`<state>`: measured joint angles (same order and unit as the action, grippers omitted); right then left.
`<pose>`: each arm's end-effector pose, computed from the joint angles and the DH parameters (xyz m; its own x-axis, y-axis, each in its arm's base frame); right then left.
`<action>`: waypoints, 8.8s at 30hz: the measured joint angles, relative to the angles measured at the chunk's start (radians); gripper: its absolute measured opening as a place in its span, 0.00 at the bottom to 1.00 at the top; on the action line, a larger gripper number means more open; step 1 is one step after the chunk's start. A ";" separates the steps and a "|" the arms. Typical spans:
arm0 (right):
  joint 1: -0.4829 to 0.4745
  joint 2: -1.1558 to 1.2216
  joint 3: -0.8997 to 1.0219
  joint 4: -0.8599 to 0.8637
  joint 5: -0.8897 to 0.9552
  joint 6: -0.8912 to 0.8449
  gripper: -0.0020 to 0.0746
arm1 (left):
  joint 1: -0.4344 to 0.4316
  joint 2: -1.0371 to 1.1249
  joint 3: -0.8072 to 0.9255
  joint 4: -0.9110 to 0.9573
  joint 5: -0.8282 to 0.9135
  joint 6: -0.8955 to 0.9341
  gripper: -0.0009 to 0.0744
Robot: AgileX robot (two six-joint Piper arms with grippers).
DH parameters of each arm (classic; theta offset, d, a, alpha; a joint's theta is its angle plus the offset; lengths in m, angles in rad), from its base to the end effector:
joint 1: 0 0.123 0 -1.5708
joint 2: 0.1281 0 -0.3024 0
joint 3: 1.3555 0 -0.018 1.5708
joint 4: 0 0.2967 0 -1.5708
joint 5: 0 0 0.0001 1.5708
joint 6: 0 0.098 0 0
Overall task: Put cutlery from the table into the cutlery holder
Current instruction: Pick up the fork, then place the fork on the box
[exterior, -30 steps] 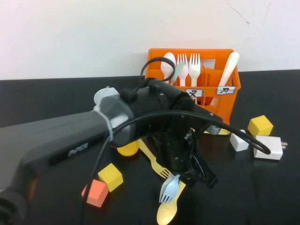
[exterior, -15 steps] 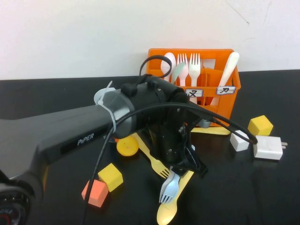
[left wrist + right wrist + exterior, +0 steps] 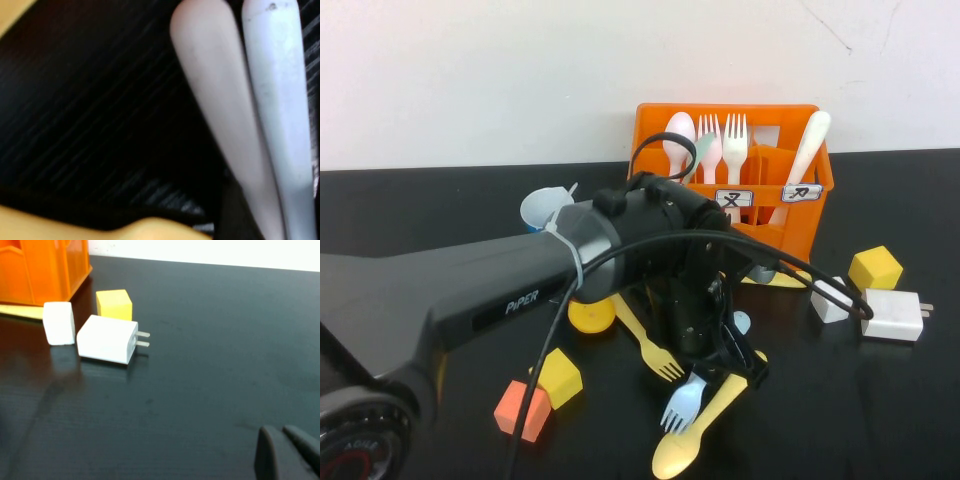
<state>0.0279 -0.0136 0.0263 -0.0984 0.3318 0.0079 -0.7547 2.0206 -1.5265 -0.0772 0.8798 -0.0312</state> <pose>0.0889 -0.0007 0.1727 -0.2523 -0.0921 -0.9633 -0.0185 0.9957 -0.0904 0.3400 -0.3278 0.1815 -0.7527 0.5977 -0.2762 0.6376 0.7662 -0.0795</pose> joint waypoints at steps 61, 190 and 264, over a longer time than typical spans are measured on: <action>0.000 0.000 0.000 0.000 0.000 0.000 0.02 | -0.025 -0.001 -0.007 0.057 -0.057 0.050 0.16; 0.000 0.000 0.000 0.000 0.000 0.000 0.02 | -0.086 0.038 -0.009 0.020 -0.258 0.552 0.23; 0.000 0.000 0.000 0.000 0.000 0.000 0.02 | 0.148 0.003 0.181 0.116 -1.659 -0.109 0.37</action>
<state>0.0279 -0.0136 0.0263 -0.0984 0.3318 0.0079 -0.6066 2.0241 -1.3453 0.0390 -0.7793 -0.1398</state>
